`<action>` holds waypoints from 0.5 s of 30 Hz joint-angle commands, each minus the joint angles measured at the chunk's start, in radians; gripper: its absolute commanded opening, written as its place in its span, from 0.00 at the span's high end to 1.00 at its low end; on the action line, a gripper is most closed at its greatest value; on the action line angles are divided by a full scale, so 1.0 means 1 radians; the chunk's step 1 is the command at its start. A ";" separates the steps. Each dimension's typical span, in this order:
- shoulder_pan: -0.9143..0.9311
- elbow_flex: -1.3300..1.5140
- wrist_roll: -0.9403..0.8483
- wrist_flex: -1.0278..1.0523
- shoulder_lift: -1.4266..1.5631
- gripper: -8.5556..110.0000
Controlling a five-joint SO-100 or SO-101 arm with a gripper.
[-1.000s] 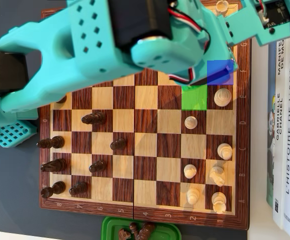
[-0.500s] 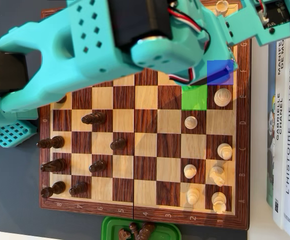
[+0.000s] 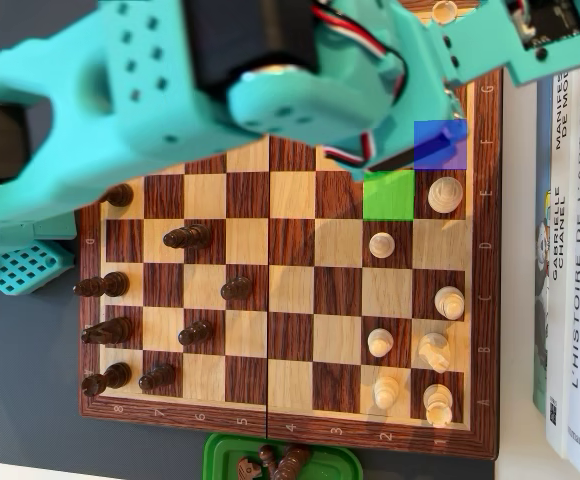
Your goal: Play chess
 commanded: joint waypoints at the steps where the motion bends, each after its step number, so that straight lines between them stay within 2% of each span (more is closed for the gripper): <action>1: 0.018 0.028 -0.006 -0.003 0.120 0.90; 15: 0.014 0.224 0.005 -0.008 0.305 0.90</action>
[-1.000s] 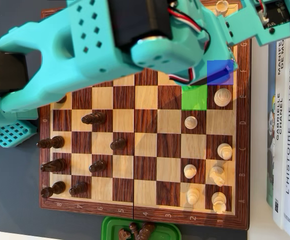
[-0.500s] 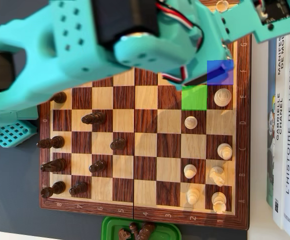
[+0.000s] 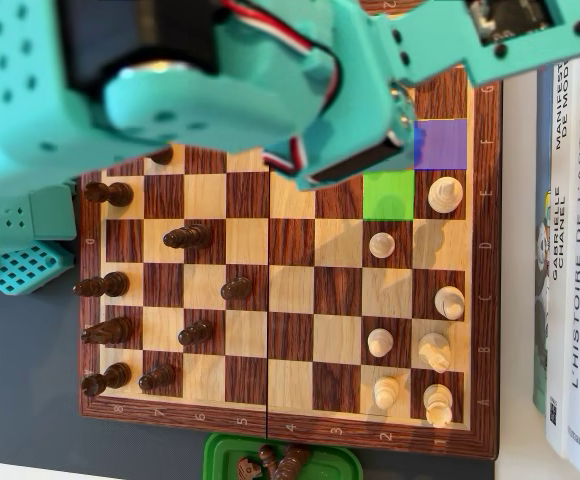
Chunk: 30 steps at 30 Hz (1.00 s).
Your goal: Play chess
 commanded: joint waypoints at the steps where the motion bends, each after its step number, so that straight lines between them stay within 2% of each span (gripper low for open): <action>1: 0.008 0.028 0.002 -0.008 0.087 0.90; 7: 0.035 0.152 0.000 -0.009 0.133 0.90; 13: 0.064 0.249 -0.003 -0.117 0.138 0.90; 30: 0.095 0.281 -0.003 -0.172 0.067 0.90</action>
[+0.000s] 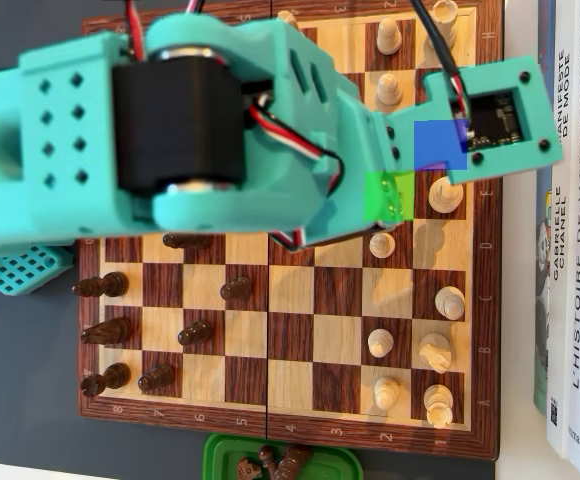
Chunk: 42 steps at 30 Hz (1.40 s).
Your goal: Play chess
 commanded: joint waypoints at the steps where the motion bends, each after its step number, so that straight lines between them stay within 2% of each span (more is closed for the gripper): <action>1: 0.006 -0.014 -0.003 -0.012 0.006 0.90; 42: -0.015 0.049 -0.002 -0.060 0.009 0.90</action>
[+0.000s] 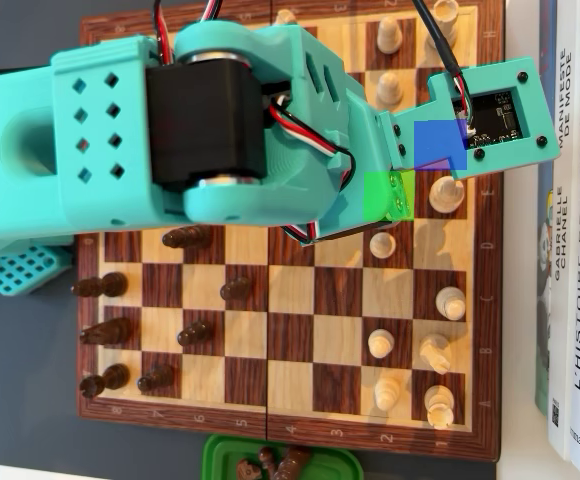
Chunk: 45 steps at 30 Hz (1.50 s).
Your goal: Play chess
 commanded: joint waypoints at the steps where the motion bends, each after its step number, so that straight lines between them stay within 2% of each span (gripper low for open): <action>1: -0.003 -0.012 -0.002 -0.002 0.021 0.90; 10: 0.006 -0.012 -0.003 -0.002 0.021 0.90; 14: 0.006 -0.012 -0.003 -0.002 0.021 0.86; 29: 0.020 -0.006 -0.005 0.002 0.021 0.82; 45: 0.021 -0.014 -0.005 0.041 0.025 0.81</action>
